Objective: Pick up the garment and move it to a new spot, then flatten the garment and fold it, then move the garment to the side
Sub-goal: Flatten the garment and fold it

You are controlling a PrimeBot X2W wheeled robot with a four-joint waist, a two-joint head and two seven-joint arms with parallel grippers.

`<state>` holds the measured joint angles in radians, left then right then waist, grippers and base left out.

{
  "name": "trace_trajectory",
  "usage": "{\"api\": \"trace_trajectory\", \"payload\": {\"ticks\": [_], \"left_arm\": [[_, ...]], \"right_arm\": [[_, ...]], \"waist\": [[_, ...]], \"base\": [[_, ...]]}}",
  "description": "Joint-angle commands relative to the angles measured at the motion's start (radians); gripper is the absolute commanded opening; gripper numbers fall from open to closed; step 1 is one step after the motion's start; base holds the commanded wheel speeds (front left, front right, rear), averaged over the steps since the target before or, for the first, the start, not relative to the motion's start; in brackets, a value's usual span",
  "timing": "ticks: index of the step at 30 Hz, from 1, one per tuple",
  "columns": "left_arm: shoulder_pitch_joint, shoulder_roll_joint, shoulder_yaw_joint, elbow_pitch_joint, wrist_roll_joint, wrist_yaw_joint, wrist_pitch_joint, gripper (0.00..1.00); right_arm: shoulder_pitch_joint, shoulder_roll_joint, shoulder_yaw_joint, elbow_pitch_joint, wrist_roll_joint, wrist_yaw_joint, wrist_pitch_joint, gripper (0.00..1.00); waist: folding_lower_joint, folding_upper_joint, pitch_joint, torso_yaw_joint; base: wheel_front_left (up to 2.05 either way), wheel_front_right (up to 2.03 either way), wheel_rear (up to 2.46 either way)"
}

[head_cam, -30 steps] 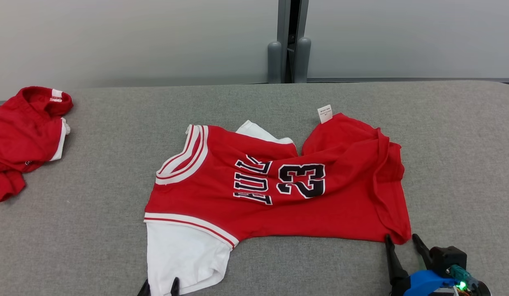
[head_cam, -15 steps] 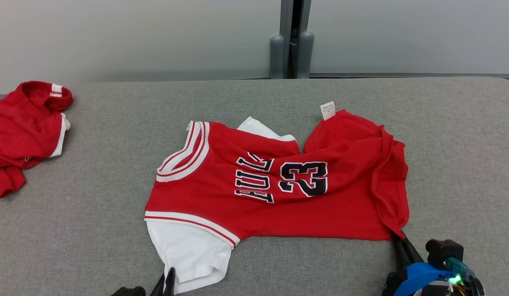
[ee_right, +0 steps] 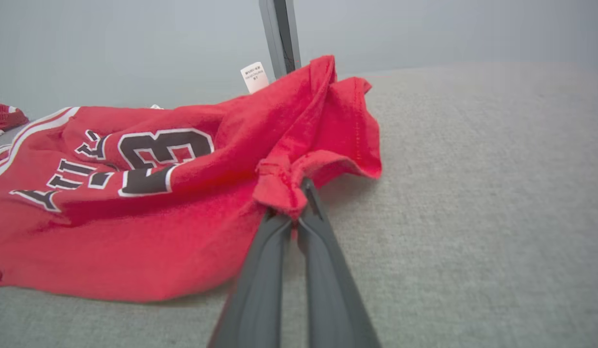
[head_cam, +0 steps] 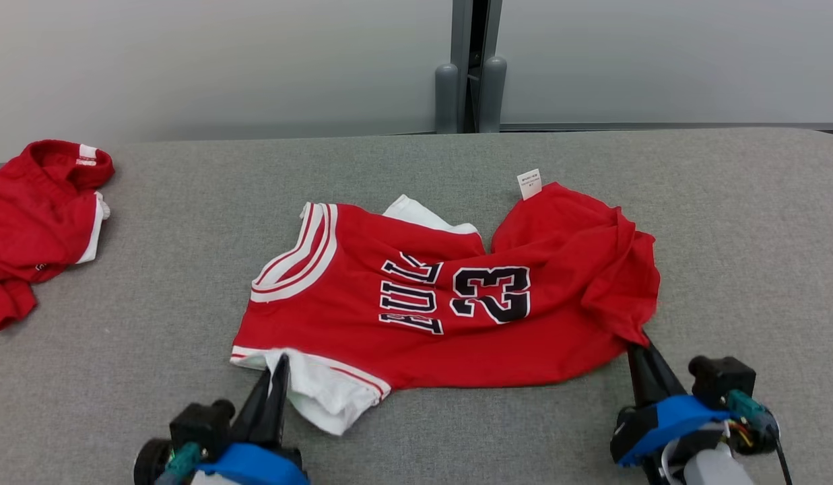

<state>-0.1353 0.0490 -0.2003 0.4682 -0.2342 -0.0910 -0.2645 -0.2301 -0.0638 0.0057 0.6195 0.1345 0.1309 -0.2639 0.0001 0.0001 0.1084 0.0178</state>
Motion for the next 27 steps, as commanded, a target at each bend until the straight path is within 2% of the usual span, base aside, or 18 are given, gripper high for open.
{"api": "trace_trajectory", "payload": {"ticks": [1, 7, 13, 20, 25, 27], "left_arm": [[-0.046, 0.003, 0.011, -0.019, 0.02, -0.007, 0.0, 0.0], [-0.263, 0.032, 0.03, -0.042, 0.08, -0.025, 0.0, 0.0], [-0.573, 0.094, 0.032, -0.034, 0.113, -0.035, 0.0, 0.0], [-0.964, 0.179, 0.041, 0.065, 0.14, -0.039, 0.0, 0.0], [-1.223, 0.199, 0.024, 0.162, 0.147, -0.04, 0.0, 0.0], [-1.272, 0.196, 0.019, 0.175, 0.147, -0.04, 0.0, 0.0]], "right_arm": [[-0.038, -0.007, 0.017, -0.024, 0.005, 0.0, 0.0, 0.0], [-0.197, -0.034, 0.078, -0.072, 0.03, 0.0, 0.0, 0.0], [-0.475, -0.06, 0.122, -0.07, 0.063, 0.0, 0.0, 0.0], [-0.847, -0.07, 0.128, 0.011, 0.128, 0.0, -0.001, 0.0], [-1.091, -0.086, 0.126, 0.094, 0.162, 0.0, 0.0, 0.0], [-1.132, -0.093, 0.126, 0.11, 0.161, 0.0, 0.0, 0.0]], "waist": [[-0.0001, -0.0001, 0.006, -0.005], [-0.0001, -0.0001, 0.054, -0.028], [-0.0001, -0.0001, 0.162, -0.07], [-0.0001, -0.0001, 0.313, -0.123], [-0.0001, -0.0001, 0.392, -0.135], [-0.0001, -0.0001, 0.403, -0.134]], "base": [[0.0, 0.0, 0.0], [0.0, 0.0, 0.0], [0.0, 0.0, 0.0], [0.0, 0.0, 0.0], [0.0, 0.0, 0.0], [0.0, 0.0, 0.0]]}}
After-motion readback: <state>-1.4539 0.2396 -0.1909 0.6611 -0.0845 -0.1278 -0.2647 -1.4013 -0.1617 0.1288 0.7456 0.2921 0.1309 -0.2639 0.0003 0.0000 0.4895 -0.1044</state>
